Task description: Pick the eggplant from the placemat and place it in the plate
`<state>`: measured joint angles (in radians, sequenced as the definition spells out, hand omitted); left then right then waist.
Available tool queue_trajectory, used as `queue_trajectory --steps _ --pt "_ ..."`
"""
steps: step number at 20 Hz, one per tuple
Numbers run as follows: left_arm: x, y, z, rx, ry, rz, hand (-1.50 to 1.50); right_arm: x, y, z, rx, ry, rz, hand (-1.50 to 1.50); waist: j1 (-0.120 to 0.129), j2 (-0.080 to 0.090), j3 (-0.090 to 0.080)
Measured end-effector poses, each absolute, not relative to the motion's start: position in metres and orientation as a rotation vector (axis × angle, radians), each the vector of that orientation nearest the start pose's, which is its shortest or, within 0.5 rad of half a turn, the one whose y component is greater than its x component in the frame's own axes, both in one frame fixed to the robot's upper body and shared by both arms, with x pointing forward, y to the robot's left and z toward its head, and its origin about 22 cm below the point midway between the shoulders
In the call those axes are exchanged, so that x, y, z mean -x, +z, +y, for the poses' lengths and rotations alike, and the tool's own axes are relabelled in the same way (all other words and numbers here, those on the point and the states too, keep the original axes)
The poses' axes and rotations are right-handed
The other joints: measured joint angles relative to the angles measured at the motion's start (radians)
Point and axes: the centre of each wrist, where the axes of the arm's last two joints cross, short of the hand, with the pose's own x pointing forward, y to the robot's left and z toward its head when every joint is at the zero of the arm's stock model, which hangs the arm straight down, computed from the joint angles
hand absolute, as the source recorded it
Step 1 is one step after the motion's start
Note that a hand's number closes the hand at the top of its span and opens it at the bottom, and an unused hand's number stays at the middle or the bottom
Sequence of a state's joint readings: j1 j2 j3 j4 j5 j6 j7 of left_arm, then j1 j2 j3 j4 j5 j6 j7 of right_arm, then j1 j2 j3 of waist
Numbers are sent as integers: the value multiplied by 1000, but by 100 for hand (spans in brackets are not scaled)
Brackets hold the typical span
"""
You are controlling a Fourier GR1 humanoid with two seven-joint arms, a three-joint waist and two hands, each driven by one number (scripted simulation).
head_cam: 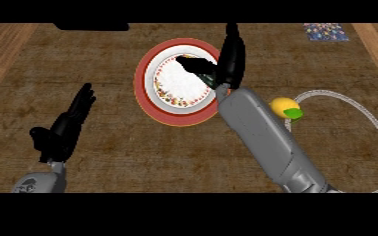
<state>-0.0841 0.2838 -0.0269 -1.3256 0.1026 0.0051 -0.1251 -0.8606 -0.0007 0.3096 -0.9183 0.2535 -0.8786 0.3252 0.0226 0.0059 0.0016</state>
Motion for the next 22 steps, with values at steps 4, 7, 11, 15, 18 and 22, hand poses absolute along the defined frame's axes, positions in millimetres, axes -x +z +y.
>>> queue_trajectory --steps 4,7,11,15,18,22 --pt "-250 -21 303 -150 -147 -1520 0 -372 72 -106 495 -79 -1682 -150 -15 -4 0" --pt "-252 -21 303 -156 -143 -1523 0 -359 58 -143 461 -80 -1715 -150 -23 -5 0" --pt "-250 -26 305 -160 -142 -1519 0 -343 35 -190 430 -38 -1740 -150 -25 -6 -1" --pt "-252 -20 308 -150 -147 -1522 0 -336 24 -227 407 6 -1752 -150 -23 -6 -1" --pt "-247 -23 303 -157 -144 -1524 0 -328 7 -244 405 39 -1752 -150 -21 -6 -1" --pt "-253 -24 301 -156 -147 -1519 0 -328 -7 -266 410 56 -1756 -150 -20 -5 -1"
